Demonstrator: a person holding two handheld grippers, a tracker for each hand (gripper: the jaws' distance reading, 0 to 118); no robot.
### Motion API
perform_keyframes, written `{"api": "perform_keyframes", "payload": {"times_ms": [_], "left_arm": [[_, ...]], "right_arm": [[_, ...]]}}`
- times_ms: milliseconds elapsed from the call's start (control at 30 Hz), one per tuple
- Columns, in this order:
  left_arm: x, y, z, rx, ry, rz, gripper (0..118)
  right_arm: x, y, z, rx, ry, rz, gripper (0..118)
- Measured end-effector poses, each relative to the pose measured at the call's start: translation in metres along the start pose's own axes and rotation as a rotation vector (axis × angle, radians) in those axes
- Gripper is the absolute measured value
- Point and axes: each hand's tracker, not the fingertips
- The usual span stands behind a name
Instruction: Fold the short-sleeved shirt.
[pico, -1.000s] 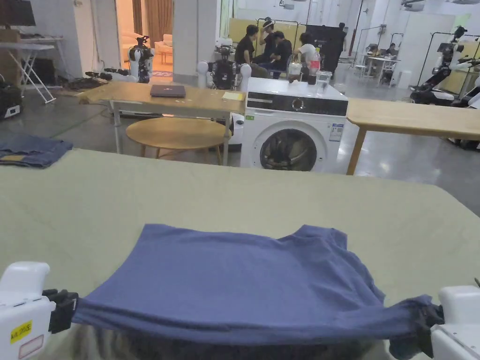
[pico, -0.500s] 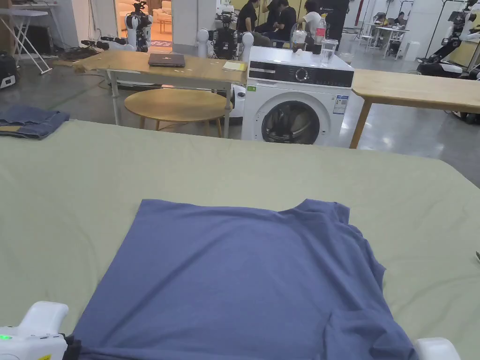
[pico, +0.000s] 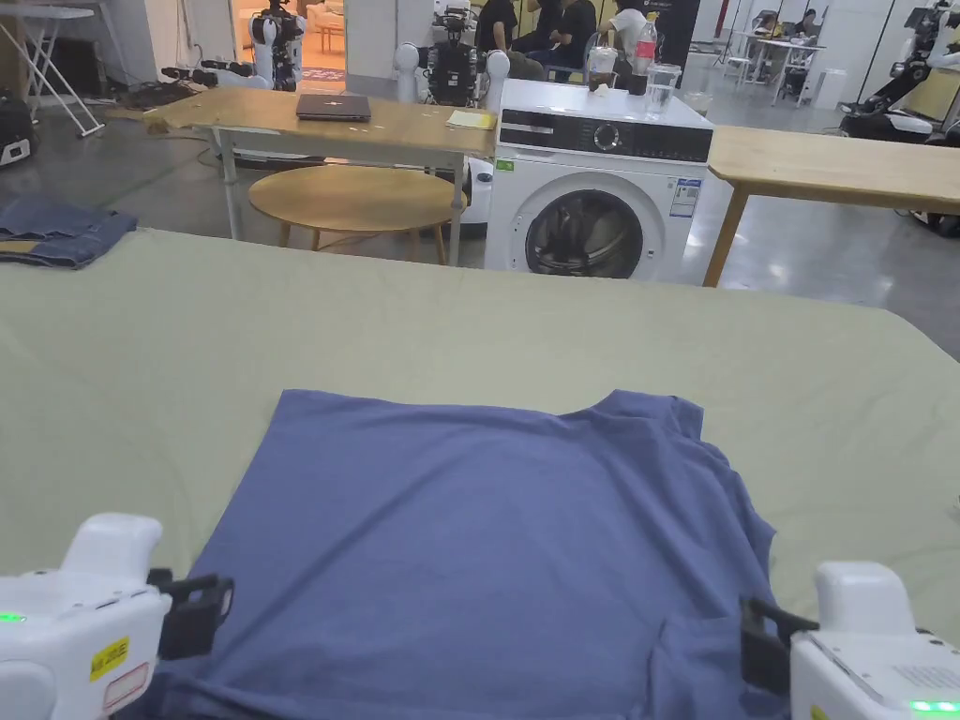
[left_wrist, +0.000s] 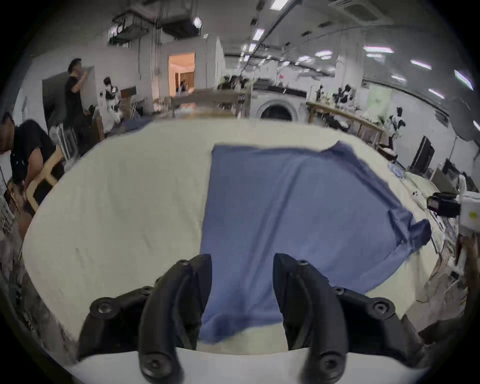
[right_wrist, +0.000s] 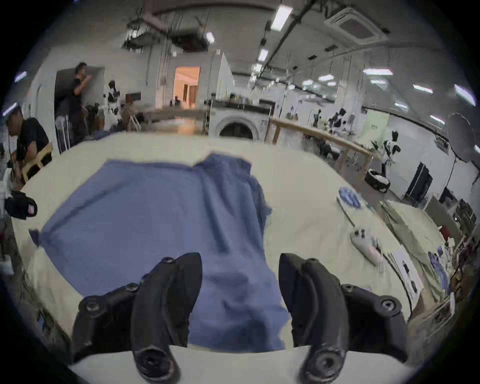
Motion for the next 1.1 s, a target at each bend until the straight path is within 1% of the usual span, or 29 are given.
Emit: {"api": "perform_keyframes", "payload": {"times_ms": [67,133,167,200,233,267,300,333,367,400,500,600,667,767,833,867,1000,1033,1067,1100], "left_arm": [[0.016,0.010,0.000,0.076,0.011,-0.033,47],[0.031,0.016,0.002,0.167,0.021,-0.042,47],[0.038,0.018,0.004,0.206,0.028,-0.042,47],[0.043,0.020,0.005,0.242,0.036,-0.041,44],[0.049,0.023,0.007,0.266,0.039,-0.034,38],[0.053,0.024,0.009,0.285,0.050,-0.029,22],[0.056,0.025,0.009,0.297,0.059,-0.024,11],[0.058,0.025,0.009,0.309,0.075,-0.016,3],[0.059,0.026,0.010,0.316,0.082,-0.006,0],[0.059,0.025,0.011,0.318,0.077,0.007,0],[0.053,0.022,0.015,0.309,0.043,0.057,0],[0.044,0.016,0.019,0.260,0.074,0.037,0],[0.032,0.014,0.022,0.216,0.092,0.053,0],[0.004,0.014,0.021,0.106,0.067,0.127,0],[-0.017,0.015,0.015,-0.023,0.041,0.174,0],[-0.025,0.014,0.011,-0.057,0.043,0.192,0],[-0.044,0.010,-0.007,-0.220,0.066,0.203,0],[-0.046,0.009,-0.010,-0.263,0.060,0.212,3],[-0.049,0.007,-0.012,-0.293,0.050,0.226,22],[-0.050,0.004,-0.014,-0.314,0.060,0.242,37]], "right_arm": [[-0.016,0.008,-0.001,0.086,0.016,-0.024,64],[-0.033,0.013,0.000,0.151,0.010,-0.029,63],[-0.040,0.016,0.001,0.185,0.009,-0.032,59],[-0.047,0.017,0.002,0.214,0.010,-0.036,53],[-0.053,0.019,0.004,0.238,0.008,-0.043,42],[-0.058,0.020,0.006,0.250,0.006,-0.045,26],[-0.061,0.020,0.009,0.287,0.022,-0.064,14],[-0.065,0.019,0.010,0.304,0.016,-0.071,6],[-0.068,0.019,0.012,0.306,0.009,-0.067,0],[-0.070,0.019,0.013,0.313,0.010,-0.067,0],[-0.068,0.017,0.018,0.327,0.059,-0.099,0],[-0.067,0.015,0.019,0.317,0.070,-0.103,0],[-0.065,0.011,0.018,0.301,0.073,-0.108,0],[-0.063,0.006,0.013,0.261,0.077,-0.112,0],[-0.060,0.000,0.010,0.240,0.077,-0.114,0],[-0.060,0.000,0.008,0.225,0.078,-0.115,0],[-0.057,-0.006,0.002,0.181,0.087,-0.132,0],[-0.058,-0.007,0.002,0.174,0.087,-0.131,0],[-0.058,-0.009,0.001,0.167,0.085,-0.125,0],[-0.058,-0.010,0.001,0.163,0.085,-0.118,0]]}}
